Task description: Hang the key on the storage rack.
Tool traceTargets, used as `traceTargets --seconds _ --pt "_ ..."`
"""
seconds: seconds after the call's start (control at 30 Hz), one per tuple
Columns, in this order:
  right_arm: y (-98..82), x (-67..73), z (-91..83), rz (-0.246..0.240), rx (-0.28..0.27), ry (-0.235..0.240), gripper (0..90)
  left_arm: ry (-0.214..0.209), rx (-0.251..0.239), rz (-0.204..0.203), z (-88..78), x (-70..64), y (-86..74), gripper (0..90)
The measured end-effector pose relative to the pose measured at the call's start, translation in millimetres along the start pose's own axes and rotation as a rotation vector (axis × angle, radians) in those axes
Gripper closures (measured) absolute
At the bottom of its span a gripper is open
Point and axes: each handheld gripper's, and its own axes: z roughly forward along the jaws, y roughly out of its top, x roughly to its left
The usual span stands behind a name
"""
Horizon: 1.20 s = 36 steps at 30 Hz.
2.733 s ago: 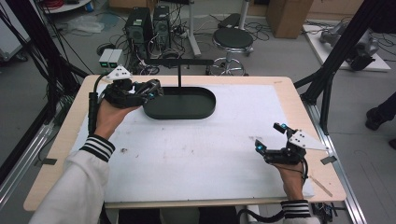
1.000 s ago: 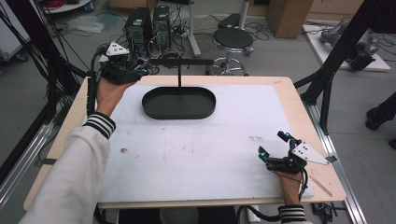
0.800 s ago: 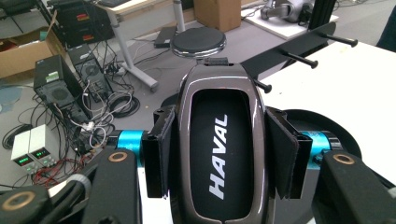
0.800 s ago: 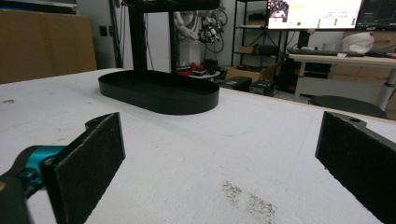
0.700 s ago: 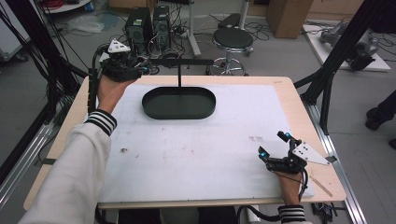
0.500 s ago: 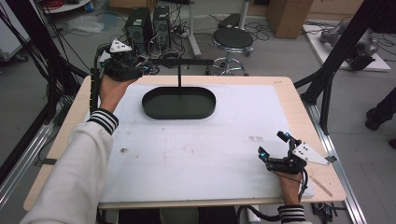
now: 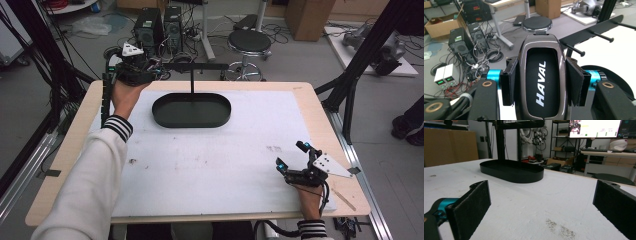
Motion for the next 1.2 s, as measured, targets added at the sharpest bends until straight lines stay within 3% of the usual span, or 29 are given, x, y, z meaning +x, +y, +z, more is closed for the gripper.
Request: traceTargets --seconds 0.1,0.37,0.53,0.87,0.93,1.2 --pt "-0.1 0.3 0.0 -0.007 -0.005 -0.003 0.4 0.004 0.004 -0.018 1.6 1.2 -1.7 48.6" --pt "-0.3 0.7 -0.5 -0.006 -0.005 -0.001 0.4 0.021 0.029 -0.016 -1.5 4.1 -3.8 48.6" --pt "-0.3 1.0 -0.6 -0.011 -0.006 -0.002 0.3 0.036 0.038 -0.041 -4.3 8.9 -19.1 48.6" --pt "-0.4 0.9 -0.5 -0.009 -0.006 -0.004 0.4 0.029 0.063 -0.055 -4.7 15.3 -35.5 48.6" --pt "-0.5 1.4 -0.7 -0.004 -0.003 -0.003 0.4 0.022 0.088 -0.062 -2.1 17.0 -40.7 48.6" --pt "-0.6 0.6 -0.7 -0.001 -0.005 -0.005 0.3 0.004 0.105 -0.058 6.4 14.3 -54.7 48.5"
